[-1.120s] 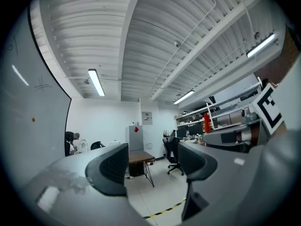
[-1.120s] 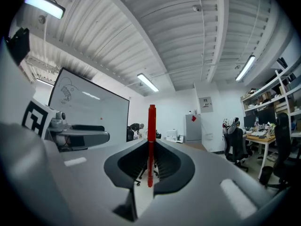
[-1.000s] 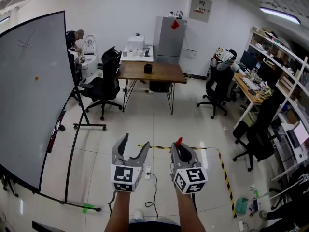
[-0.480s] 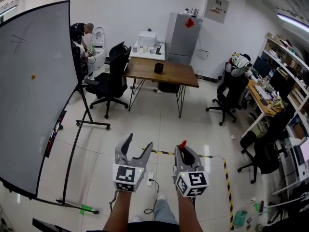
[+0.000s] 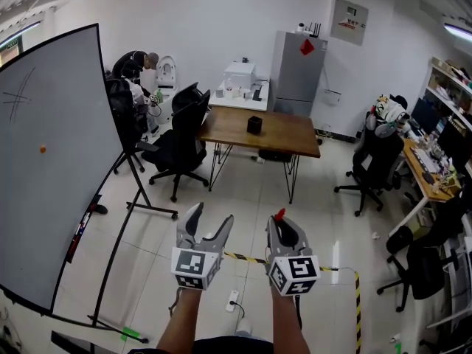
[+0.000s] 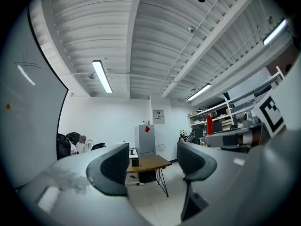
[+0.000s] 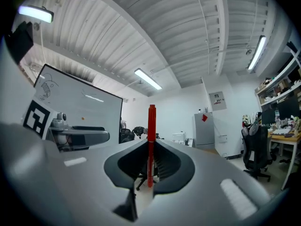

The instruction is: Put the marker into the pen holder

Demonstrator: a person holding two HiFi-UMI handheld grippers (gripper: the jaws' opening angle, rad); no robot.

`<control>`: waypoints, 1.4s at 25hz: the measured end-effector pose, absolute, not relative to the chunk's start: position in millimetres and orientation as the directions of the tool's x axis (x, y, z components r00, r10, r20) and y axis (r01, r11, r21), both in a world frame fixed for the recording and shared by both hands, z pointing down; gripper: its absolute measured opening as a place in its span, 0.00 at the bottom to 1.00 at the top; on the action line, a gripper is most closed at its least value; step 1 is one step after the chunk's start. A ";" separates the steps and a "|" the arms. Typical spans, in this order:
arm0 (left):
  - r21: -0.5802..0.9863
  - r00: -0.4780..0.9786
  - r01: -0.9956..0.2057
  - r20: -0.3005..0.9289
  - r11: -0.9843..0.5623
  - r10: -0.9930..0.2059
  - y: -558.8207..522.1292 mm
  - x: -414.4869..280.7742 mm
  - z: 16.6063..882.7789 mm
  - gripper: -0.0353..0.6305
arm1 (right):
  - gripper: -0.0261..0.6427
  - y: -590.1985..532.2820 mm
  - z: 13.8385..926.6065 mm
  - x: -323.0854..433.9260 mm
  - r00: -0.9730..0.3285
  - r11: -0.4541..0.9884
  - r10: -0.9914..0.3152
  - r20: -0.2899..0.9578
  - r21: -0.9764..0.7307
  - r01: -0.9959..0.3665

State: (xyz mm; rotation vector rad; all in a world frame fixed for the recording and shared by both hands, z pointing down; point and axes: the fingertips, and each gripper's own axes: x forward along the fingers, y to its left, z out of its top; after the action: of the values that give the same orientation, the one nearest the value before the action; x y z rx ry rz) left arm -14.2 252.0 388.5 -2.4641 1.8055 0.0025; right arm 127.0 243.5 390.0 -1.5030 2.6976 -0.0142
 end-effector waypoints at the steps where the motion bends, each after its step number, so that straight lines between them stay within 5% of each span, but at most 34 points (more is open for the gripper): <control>1: -0.067 0.299 -0.953 -0.052 -0.295 -0.953 239.2 -6.3 387.4 0.54 | 0.10 231.0 390.2 135.1 -0.528 0.530 -0.848 -0.043 -0.041 -0.847; 15: -0.069 0.297 -0.953 -0.024 -0.294 -0.955 91.2 12.7 399.6 0.53 | 0.10 78.6 412.2 136.4 -0.573 0.572 -0.819 -0.013 -0.087 -0.815; 35: -0.021 0.389 -0.921 -0.031 -0.388 -0.921 -171.8 -103.7 400.8 0.53 | 0.10 -153.0 399.4 25.4 -0.492 0.492 -0.870 0.021 -0.028 -0.870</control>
State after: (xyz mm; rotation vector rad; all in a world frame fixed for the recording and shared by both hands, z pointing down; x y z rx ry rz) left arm -103.7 -171.8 400.8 -2.5889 1.7173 0.0223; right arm 25.4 -153.0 399.4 -1.5847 2.7167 -0.0546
